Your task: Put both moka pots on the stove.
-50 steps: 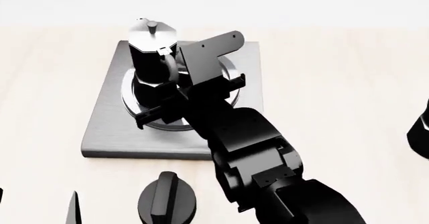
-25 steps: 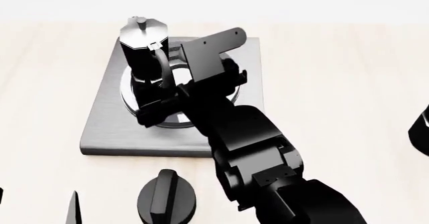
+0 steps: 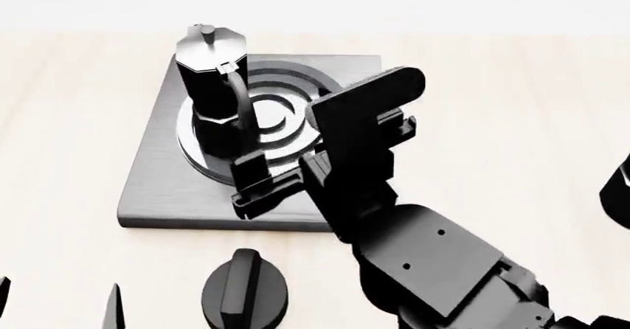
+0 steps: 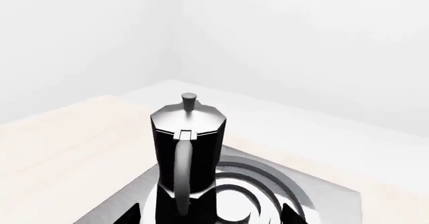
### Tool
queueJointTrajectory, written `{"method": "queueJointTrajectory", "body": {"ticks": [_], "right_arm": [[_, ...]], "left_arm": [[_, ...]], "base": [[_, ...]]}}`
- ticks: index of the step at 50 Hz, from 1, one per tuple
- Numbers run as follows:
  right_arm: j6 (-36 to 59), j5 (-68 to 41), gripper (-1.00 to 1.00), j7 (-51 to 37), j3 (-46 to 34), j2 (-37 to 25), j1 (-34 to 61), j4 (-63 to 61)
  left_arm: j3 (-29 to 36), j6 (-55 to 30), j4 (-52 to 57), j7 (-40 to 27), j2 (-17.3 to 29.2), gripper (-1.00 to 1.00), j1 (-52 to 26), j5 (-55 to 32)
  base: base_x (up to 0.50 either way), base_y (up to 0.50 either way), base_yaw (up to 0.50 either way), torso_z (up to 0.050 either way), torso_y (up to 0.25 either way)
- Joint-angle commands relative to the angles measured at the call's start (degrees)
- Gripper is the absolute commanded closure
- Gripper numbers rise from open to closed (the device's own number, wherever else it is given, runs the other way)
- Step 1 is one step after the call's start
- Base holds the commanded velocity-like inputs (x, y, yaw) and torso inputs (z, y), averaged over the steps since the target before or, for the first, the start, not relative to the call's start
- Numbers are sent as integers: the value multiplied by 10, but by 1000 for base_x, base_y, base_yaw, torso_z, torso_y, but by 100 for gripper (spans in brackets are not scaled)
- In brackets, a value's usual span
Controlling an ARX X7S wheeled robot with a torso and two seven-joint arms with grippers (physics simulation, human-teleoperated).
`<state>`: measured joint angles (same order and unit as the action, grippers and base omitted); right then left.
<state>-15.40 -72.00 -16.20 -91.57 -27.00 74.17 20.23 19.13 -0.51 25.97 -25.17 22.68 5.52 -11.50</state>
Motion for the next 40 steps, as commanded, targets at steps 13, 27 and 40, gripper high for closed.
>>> {"method": "queueJointTrajectory", "body": {"ticks": [13, 27, 40], "right_arm": [[-105, 87, -100, -145, 1, -288, -55, -321], [-29, 95, -100, -194, 0, -456, -22, -367], [-54, 64, -100, -161, -7, -578, -39, -363]], "left_arm": [[5, -6, 7, -6, 2, -100, 0, 3], [9, -5, 8, -7, 3, -100, 0, 4], [12, 3, -2, -6, 2, -100, -1, 4]], "base": [[0, 0, 0, 0, 0], [0, 0, 0, 0, 0], [0, 0, 0, 0, 0]]}}
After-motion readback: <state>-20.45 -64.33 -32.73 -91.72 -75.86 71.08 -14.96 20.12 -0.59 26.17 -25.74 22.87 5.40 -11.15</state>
